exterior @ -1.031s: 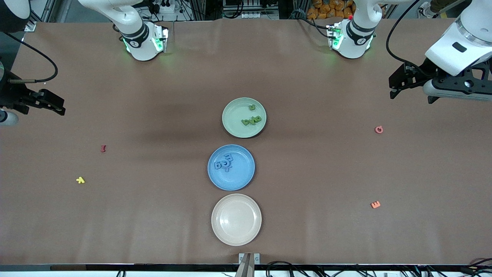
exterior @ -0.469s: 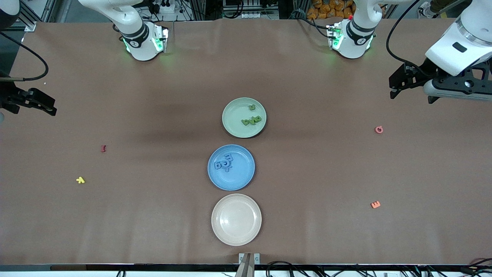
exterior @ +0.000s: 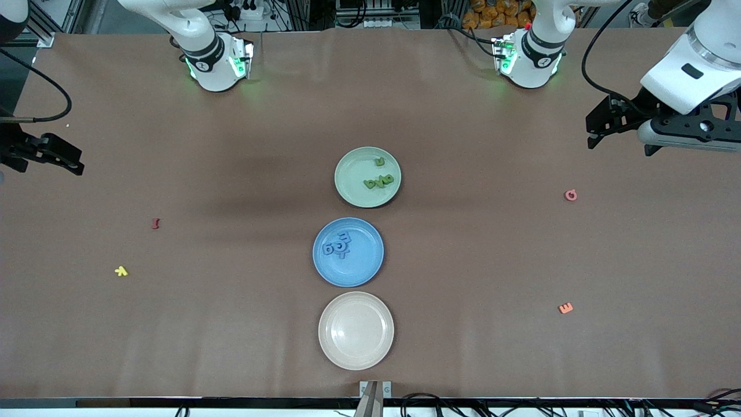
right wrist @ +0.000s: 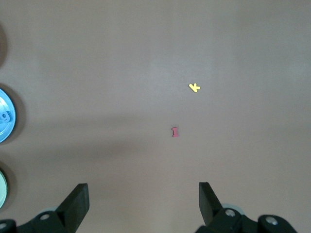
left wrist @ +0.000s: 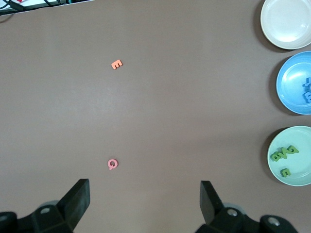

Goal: Sort letters by color into matching plates

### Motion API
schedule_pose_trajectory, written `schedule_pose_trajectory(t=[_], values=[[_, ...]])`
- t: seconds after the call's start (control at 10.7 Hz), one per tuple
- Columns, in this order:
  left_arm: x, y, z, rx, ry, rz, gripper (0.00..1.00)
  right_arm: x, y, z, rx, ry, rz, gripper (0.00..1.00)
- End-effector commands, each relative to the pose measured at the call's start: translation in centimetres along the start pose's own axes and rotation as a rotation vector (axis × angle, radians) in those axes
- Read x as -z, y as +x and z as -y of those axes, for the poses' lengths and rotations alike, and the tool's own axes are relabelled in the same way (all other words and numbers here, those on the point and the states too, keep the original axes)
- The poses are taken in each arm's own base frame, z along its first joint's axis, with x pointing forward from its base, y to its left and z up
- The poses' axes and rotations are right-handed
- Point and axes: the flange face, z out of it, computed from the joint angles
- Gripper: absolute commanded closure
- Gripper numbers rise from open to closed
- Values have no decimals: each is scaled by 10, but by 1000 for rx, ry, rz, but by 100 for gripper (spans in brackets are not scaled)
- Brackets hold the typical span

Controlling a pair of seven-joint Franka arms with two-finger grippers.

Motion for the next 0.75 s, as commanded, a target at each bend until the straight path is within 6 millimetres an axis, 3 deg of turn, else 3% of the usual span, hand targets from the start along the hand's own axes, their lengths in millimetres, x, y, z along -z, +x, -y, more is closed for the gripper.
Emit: schedule_pose_trajectory(t=[0.0,0.66], values=[[4,-2,1,3,-6,8,0,1,5,1,-9,-4,6,0],[3,-2,3,8,-5,11,0,4,5,0,-7,-3,-3,0]])
